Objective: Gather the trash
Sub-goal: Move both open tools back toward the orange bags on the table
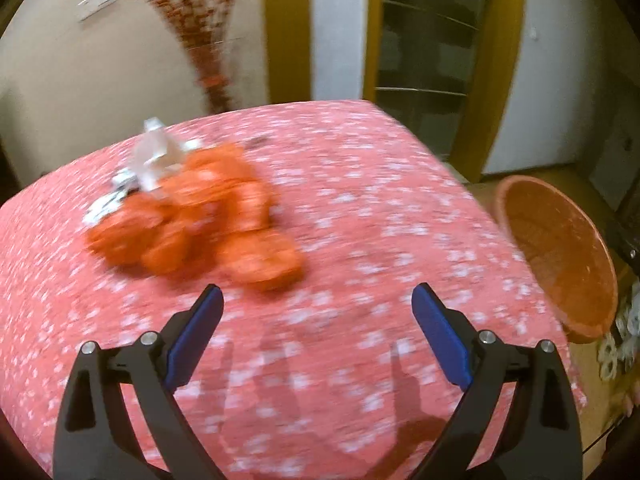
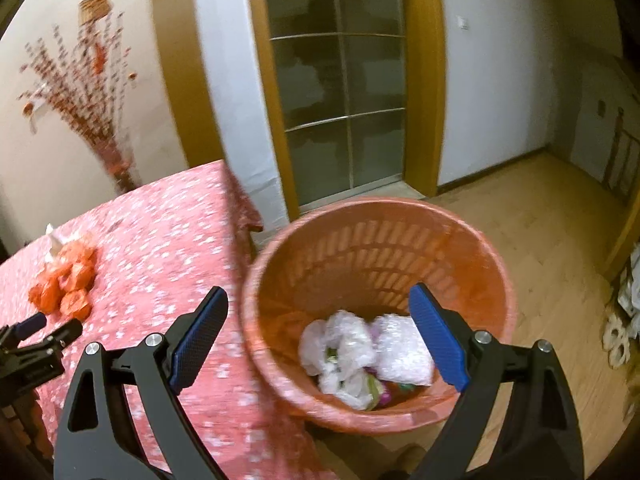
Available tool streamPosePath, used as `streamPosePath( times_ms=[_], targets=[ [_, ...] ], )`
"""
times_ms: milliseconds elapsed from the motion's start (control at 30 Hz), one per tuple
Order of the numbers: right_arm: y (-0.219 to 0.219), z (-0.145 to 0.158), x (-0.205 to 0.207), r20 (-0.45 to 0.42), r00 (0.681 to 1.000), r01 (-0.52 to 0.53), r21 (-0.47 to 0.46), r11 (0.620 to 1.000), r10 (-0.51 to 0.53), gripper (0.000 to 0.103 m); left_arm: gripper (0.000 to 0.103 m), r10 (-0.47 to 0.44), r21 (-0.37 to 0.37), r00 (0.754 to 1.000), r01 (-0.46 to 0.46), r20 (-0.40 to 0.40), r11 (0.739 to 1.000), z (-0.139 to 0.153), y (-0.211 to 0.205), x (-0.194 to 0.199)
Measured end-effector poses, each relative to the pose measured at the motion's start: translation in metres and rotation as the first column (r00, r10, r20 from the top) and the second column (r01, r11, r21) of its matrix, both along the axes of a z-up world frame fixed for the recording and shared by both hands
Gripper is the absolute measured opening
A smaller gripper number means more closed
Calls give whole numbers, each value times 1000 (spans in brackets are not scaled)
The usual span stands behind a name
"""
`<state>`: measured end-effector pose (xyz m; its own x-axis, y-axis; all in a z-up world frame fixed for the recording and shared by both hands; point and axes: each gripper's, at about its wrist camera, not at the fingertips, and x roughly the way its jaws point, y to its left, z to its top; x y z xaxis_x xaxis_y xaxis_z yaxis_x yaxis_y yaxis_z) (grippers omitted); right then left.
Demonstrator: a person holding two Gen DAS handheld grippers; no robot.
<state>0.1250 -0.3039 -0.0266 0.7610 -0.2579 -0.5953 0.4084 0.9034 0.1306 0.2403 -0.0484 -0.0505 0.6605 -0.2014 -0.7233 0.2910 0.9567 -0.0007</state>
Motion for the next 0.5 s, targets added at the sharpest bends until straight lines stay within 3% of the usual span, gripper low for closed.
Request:
streamPosePath(
  times_ms=[200, 500],
  targets=[
    [46, 5, 26, -26, 993, -112, -41, 993, 111, 95, 99, 150, 36, 989, -150, -2, 988, 1, 64, 9],
    [111, 3, 68, -59, 965, -259, -44, 965, 257, 95, 99, 342, 93, 939, -338, -39, 937, 1, 157, 23]
  ],
)
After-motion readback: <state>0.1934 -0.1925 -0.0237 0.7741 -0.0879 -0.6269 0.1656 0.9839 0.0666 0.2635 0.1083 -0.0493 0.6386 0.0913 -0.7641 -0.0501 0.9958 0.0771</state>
